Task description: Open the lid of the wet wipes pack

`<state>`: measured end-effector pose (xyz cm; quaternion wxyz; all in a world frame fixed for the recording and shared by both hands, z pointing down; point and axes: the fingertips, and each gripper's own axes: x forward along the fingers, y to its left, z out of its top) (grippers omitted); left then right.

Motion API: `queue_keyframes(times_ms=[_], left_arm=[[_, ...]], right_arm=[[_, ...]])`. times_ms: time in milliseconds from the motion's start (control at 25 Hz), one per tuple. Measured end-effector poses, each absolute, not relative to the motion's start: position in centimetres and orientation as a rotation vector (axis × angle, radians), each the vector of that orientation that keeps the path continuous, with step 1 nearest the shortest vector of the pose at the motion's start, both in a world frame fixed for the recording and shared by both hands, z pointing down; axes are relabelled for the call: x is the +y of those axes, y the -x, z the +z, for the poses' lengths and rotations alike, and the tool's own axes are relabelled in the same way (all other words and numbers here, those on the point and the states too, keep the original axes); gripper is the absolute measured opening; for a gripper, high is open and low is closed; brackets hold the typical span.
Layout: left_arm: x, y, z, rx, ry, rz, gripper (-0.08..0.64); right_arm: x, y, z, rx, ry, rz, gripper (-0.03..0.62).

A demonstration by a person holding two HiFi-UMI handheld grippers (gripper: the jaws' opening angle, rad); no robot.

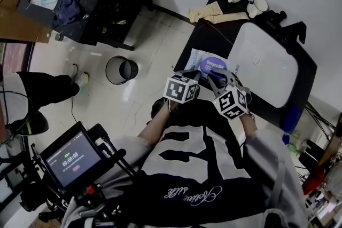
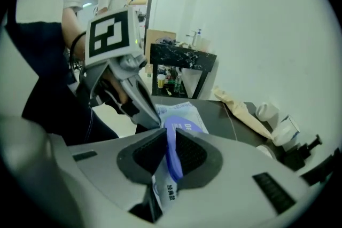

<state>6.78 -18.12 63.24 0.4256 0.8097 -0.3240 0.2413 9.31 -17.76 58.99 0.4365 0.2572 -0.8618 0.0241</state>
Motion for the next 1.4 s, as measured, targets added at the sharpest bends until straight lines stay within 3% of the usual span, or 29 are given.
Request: queue_keyframes(times_ms=[600, 1400], left_arm=[[-18.3, -6.3, 63.3, -0.816, -2.036, 0.592, -0.002], [-18.6, -6.5, 64.0, -0.814, -2.046, 0.598, -0.002]], right_arm=[[-25.5, -10.8, 53.3, -2.287, -0.981, 0.128, 0.052], [-32.4, -15.1, 60.3, -2.127, -1.167, 0.373, 0.052]])
